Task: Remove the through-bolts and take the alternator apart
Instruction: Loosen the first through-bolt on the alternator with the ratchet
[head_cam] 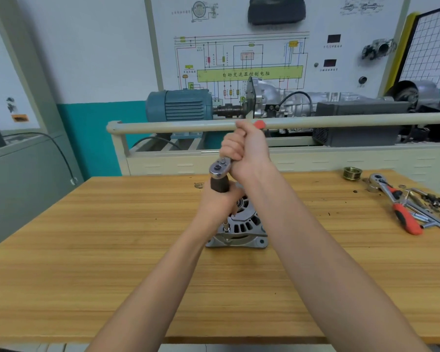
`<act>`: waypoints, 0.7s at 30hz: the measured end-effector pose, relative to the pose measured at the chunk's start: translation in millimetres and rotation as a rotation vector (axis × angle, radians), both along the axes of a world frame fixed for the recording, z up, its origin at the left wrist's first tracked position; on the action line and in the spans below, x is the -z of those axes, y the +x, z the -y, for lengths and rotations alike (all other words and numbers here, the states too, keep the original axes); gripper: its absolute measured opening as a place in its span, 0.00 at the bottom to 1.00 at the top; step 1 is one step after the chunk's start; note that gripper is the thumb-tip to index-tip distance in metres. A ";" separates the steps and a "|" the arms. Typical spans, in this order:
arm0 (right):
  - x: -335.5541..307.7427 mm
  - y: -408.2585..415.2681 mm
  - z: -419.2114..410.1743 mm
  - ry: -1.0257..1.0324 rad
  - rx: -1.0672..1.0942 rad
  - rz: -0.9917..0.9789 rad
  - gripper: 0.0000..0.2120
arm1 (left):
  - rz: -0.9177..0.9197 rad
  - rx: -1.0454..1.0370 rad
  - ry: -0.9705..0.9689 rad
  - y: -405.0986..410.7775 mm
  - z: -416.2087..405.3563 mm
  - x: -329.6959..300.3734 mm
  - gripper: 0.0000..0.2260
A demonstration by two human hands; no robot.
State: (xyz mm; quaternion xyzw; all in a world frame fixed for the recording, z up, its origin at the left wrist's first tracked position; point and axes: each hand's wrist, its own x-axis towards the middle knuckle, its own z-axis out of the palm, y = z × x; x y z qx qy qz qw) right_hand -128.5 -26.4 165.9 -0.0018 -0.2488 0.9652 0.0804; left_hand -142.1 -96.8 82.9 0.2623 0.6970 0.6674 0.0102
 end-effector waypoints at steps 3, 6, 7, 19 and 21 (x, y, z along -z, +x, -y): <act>3.7 2.8 1.7 -0.068 0.161 -0.041 0.21 | 0.027 -0.062 0.087 -0.1 -3.7 0.6 0.16; -0.3 4.7 -5.7 0.048 -0.116 -0.005 0.25 | -0.085 0.179 -0.089 -3.8 8.6 0.4 0.19; -2.2 3.2 -8.5 0.099 -0.237 0.010 0.26 | -0.108 0.270 -0.161 -4.6 12.4 -1.6 0.20; 0.0 0.0 -9.4 -0.008 -0.126 -0.012 0.22 | -0.005 -0.042 0.021 -3.1 -5.5 5.7 0.15; -2.7 -0.6 -14.8 0.075 -0.327 0.004 0.24 | -0.074 0.105 -0.122 -3.2 0.3 2.9 0.16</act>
